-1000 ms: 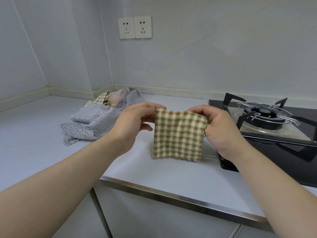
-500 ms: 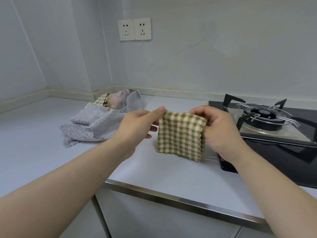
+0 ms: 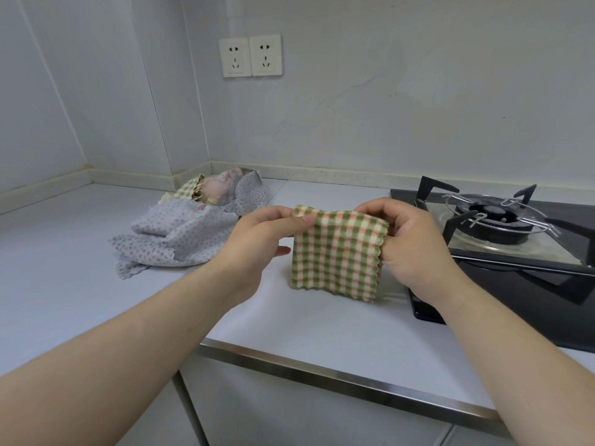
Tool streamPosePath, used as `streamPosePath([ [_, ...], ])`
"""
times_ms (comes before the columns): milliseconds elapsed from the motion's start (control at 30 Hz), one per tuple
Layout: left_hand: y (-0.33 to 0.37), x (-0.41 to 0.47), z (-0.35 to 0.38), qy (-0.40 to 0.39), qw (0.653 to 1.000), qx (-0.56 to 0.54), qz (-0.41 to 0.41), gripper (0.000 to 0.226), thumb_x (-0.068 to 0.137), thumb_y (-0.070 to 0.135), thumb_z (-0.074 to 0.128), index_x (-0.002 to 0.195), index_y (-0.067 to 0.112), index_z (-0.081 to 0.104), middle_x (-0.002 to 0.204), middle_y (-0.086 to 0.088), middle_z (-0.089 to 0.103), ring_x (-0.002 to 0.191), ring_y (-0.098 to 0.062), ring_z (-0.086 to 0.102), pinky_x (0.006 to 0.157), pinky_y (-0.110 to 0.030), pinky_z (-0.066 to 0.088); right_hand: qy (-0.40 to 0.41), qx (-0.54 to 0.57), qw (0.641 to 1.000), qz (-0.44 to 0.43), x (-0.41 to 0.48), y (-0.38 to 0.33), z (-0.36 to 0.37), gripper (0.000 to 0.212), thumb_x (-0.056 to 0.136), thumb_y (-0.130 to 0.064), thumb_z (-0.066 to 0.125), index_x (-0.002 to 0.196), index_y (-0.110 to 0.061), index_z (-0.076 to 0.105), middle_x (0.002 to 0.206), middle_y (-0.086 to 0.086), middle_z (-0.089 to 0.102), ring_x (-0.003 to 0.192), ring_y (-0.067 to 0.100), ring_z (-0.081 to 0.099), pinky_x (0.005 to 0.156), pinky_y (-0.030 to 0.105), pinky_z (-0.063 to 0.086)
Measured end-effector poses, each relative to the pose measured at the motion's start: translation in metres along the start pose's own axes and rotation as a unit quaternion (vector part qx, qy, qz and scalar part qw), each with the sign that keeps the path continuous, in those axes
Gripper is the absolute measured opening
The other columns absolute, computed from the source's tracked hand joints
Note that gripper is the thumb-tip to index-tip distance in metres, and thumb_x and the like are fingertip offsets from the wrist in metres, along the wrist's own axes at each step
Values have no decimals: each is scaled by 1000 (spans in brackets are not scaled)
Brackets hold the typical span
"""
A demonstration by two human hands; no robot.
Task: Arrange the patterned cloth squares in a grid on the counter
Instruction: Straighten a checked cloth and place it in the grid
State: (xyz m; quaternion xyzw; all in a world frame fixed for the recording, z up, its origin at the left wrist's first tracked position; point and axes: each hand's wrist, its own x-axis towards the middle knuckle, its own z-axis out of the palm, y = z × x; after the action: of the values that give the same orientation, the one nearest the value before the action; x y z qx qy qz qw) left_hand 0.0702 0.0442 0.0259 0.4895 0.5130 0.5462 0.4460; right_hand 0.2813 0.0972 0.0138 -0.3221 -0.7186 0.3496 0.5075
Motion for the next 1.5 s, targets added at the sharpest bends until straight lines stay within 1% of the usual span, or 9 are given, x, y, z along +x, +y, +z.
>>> streamPosePath([
  [200, -1, -1, 5, -8, 996, -79, -51, 30, 90, 41, 68, 93, 13, 75, 93, -3, 75, 90, -14, 72, 97, -38, 52, -5, -2, 1000, 3, -1, -1, 0, 25, 85, 5, 74, 94, -19, 75, 92, -3, 76, 87, 15, 71, 76, 38, 62],
  [333, 0, -3, 7, -21, 993, -98, -54, 25, 89, 33, 69, 93, 10, 76, 93, -2, 76, 88, -14, 71, 99, -38, 51, -11, -7, 1000, 4, -1, -2, 0, 27, 84, 6, 75, 94, -20, 75, 90, -4, 76, 85, 14, 71, 76, 38, 62],
  [567, 1, -4, 6, -28, 991, -130, -4, 49, 74, 32, 71, 108, -3, 73, 112, -13, 75, 109, -25, 70, 106, -39, 48, -12, -28, 999, -16, -1, -2, -1, 40, 88, 10, 68, 94, -28, 77, 95, -8, 78, 94, 17, 72, 86, 41, 60],
  [800, 3, -2, 6, -9, 989, -145, -5, 19, 85, 21, 68, 93, 5, 77, 101, -8, 77, 92, -14, 72, 98, -35, 50, -7, 8, 1000, -9, -3, -6, 2, 33, 96, -1, 61, 94, -31, 76, 94, -8, 78, 90, 8, 71, 78, 24, 56],
  [967, 6, -5, 7, -12, 991, -129, -4, 19, 83, 25, 70, 90, 10, 79, 99, -5, 77, 90, -13, 71, 102, -38, 48, 47, 47, 998, 22, 4, 5, -3, 18, 91, -3, 66, 81, -15, 57, 78, 2, 60, 74, 22, 50, 70, 41, 44],
  [1067, 8, -5, 9, 4, 991, -134, -10, 19, 86, 28, 70, 88, 11, 78, 96, -3, 77, 88, -13, 71, 103, -39, 48, 69, 57, 996, 28, 3, 4, -5, 29, 90, 0, 65, 65, -5, 52, 64, -9, 59, 63, 8, 49, 65, 26, 41],
  [1167, 9, -6, 10, 20, 991, -131, -14, 23, 93, 31, 66, 87, 12, 78, 93, -2, 77, 86, -13, 71, 103, -39, 48, 69, 88, 993, 37, 1, -2, -4, 29, 86, 7, 63, 59, -5, 66, 86, -9, 77, 72, -4, 64, 66, 8, 43],
  [1333, 9, -5, 9, 25, 992, -123, -16, 31, 92, 39, 66, 96, 10, 76, 101, -5, 78, 92, -15, 72, 104, -39, 50, 20, 114, 990, 78, 2, -1, -6, 17, 92, -3, 62, 86, 2, 78, 117, -7, 75, 113, 6, 66, 92, 27, 43],
  [1500, 11, -5, 10, 59, 995, -82, -15, 24, 93, 34, 70, 89, 11, 76, 94, 0, 78, 87, -8, 72, 93, -33, 51, 10, 145, 980, 133, 3, -5, -5, 35, 97, -40, 49, 95, -29, 82, 109, -8, 76, 111, 9, 62, 99, 43, 38],
])
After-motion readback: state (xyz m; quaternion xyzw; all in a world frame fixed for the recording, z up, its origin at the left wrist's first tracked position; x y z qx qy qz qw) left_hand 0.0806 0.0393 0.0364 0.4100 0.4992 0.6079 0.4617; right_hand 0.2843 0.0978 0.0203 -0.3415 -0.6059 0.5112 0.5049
